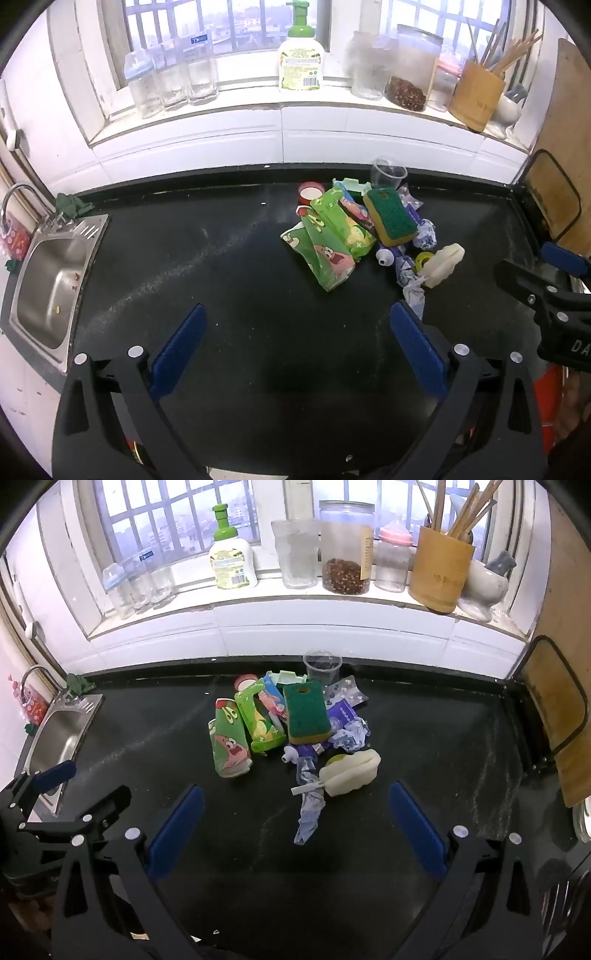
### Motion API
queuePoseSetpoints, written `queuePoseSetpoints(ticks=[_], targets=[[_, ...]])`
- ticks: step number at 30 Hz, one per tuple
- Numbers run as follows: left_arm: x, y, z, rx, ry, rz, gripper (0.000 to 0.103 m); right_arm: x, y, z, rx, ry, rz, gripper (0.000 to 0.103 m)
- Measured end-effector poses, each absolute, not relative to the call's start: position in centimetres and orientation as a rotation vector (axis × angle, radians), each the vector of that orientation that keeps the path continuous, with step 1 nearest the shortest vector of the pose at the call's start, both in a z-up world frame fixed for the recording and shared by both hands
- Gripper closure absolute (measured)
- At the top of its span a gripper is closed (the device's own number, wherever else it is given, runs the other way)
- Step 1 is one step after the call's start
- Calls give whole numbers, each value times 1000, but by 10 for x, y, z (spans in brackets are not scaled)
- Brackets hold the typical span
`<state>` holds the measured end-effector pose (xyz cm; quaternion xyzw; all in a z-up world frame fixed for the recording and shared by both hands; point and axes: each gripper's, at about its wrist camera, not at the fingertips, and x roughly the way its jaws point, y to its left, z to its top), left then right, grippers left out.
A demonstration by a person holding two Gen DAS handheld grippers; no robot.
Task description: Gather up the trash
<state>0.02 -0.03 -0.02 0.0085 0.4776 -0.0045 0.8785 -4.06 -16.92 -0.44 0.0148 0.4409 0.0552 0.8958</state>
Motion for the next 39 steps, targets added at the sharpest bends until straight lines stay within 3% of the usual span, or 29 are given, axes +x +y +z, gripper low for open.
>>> queuePoseSetpoints(ticks=[39], targets=[[-1,-1,-4,22,1001,-10,7,-41,-169,-7,49,930,120,6]])
